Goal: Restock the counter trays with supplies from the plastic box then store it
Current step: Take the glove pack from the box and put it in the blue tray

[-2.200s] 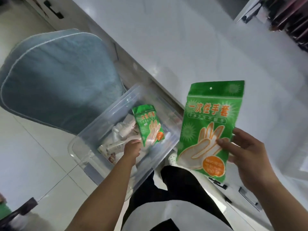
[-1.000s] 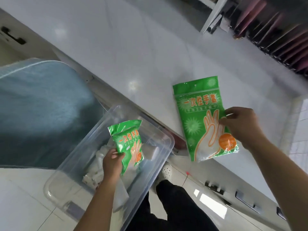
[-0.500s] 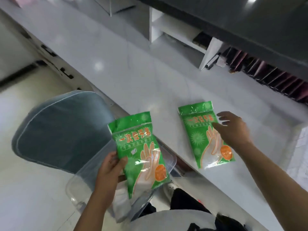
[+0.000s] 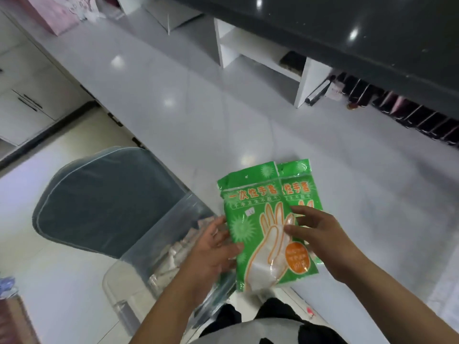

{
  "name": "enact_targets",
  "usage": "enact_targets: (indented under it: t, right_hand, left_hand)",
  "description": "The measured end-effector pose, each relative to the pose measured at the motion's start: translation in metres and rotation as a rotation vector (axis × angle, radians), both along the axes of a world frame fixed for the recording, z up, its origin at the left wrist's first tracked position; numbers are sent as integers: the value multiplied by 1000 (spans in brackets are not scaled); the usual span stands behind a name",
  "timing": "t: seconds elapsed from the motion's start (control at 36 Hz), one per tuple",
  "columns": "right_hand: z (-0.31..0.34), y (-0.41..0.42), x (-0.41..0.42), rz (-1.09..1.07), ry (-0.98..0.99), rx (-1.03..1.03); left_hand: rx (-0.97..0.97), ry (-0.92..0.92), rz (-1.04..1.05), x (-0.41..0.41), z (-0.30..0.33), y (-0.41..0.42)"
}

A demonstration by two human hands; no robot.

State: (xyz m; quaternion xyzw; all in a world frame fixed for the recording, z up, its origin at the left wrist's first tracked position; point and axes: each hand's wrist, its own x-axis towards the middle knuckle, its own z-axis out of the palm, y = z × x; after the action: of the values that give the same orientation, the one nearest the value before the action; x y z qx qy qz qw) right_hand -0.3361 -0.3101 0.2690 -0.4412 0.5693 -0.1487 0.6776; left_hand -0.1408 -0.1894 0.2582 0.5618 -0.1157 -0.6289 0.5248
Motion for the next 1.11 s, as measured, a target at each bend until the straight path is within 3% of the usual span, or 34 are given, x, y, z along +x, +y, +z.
enact_targets:
  t: [0.25, 0.39, 0.5, 0.81, 0.92, 1.0, 1.11]
  right_hand:
    - [-11, -36, -42, -94, 121, -170]
    - [-43, -41, -47, 54, 321, -205]
    - [-47, -36, -44, 133, 449, -364]
    - [-39, -45, -45, 296, 521, -377]
    - [-30, -49, -41, 353, 600, -590]
    - [-20, -44, -21, 390, 660, -871]
    - [-38, -32, 19, 703, 785, -991]
  left_hand:
    - [-1, 46, -71, -36, -14, -54]
    - [146, -93, 44, -51, -33, -57]
    - [118, -292, -15, -60, -34, -55]
    - [78, -302, 8, -65, -43, -52]
    - [74, -308, 87, -56, -47, -50]
    - [50, -432, 148, -44, -48, -48]
    - [26, -960, -147, -31, -60, -39]
